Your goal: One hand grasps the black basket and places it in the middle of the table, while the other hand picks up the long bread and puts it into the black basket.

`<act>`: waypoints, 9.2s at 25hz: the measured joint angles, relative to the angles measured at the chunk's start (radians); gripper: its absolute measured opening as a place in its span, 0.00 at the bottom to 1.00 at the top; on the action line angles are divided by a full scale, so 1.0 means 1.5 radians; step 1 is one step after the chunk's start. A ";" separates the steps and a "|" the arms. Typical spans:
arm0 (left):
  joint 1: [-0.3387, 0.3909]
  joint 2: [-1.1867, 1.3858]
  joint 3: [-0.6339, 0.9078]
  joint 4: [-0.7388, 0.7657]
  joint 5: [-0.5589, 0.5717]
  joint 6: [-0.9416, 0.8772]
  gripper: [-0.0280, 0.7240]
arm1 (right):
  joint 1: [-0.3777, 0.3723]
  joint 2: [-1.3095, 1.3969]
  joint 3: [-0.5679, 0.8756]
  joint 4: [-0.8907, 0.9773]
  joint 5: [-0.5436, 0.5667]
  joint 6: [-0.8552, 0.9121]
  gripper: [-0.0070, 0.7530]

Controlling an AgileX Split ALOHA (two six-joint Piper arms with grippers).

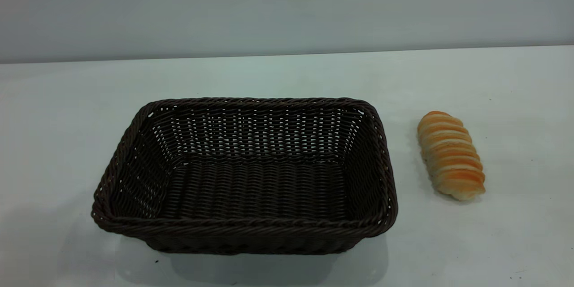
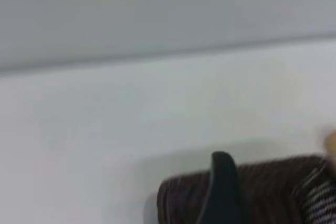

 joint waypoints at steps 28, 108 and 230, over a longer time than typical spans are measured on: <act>0.000 -0.511 -0.001 -0.067 0.253 0.049 0.83 | 0.000 0.722 -0.196 0.662 -0.237 -0.706 0.54; 0.000 -0.627 -0.002 -0.051 0.325 0.053 0.83 | 0.358 0.725 -0.244 0.762 -0.200 -0.900 0.34; 0.132 -0.716 0.421 0.121 0.381 -0.016 0.74 | -0.093 -0.439 0.002 -0.273 0.355 0.183 0.48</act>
